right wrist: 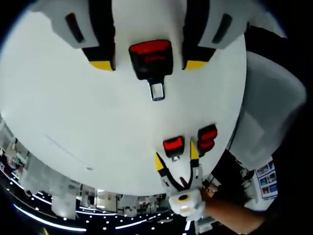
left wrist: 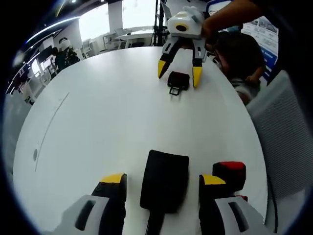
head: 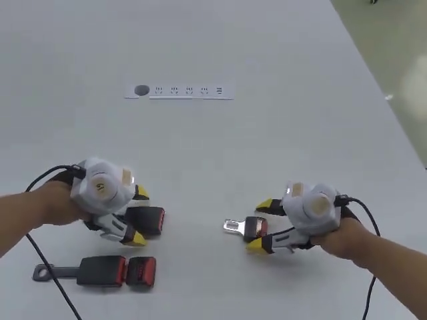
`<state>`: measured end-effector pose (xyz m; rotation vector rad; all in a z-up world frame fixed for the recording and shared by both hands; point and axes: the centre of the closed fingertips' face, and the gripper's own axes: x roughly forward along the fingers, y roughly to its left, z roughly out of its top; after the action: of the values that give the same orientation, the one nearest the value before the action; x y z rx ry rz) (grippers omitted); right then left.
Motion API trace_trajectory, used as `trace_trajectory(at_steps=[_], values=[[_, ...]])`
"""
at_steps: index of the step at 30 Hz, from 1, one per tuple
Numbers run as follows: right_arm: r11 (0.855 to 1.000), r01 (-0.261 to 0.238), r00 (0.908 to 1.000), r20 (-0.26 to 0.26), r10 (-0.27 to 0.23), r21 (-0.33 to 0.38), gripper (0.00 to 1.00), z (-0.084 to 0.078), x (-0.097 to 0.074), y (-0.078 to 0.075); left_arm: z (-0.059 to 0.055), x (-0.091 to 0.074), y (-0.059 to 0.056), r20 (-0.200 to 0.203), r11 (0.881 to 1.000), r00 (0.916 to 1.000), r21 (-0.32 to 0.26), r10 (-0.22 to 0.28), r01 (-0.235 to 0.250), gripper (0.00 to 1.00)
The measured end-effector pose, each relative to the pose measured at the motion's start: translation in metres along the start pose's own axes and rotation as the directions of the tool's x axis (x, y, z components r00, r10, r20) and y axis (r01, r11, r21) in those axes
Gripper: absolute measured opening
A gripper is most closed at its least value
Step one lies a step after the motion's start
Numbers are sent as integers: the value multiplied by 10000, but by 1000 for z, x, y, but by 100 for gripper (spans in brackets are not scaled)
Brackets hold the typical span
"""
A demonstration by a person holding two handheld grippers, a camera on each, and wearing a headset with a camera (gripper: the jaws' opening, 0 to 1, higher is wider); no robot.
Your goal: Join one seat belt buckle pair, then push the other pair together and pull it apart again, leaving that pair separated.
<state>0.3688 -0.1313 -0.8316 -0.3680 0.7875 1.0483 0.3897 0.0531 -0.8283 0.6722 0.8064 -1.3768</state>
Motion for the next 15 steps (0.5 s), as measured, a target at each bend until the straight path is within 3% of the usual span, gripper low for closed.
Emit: trace_trajectory(at_steps=[3, 5, 6, 7, 8, 10, 12, 15], values=[[9928, 715, 9940, 754, -789, 966, 73, 10, -3, -8, 10, -12, 6, 484, 9954, 9966, -720, 665, -629, 68], [9786, 1273, 9840, 1032, -1451, 1617, 77, 11, -6, -13, 16, -21, 11, 955, 9828, 9871, -1452, 1287, -1141, 75], [9687, 1658, 9743, 1212, -1898, 1847, 80, 12, -9, -16, 17, -24, 13, 1057, 9762, 9822, -1690, 1552, -1360, 80], [9617, 1797, 9690, 1311, -2092, 2068, 82, 13, -10, -17, 11, -25, 17, 1050, 9694, 9795, -1952, 1718, -1491, 82], [9508, 2075, 9601, 1386, -2430, 2302, 84, 11, -12, -17, 9, -28, 18, 1148, 9566, 9733, -2386, 1986, -1671, 84], [9380, 2450, 9472, 1460, -2856, 2454, 90, 10, -14, -18, 7, -36, 18, 1327, 9402, 9589, -2691, 2508, -2086, 87], [9264, 2665, 9382, 1485, -3125, 2660, 91, 10, -17, -14, 0, -40, 20, 1420, 9187, 9471, -3201, 2878, -2312, 89], [9131, 2941, 9233, 1631, -3478, 2826, 92, 13, -21, -7, 0, -52, 15, 1678, 8826, 9246, -3952, 3420, -2547, 95]])
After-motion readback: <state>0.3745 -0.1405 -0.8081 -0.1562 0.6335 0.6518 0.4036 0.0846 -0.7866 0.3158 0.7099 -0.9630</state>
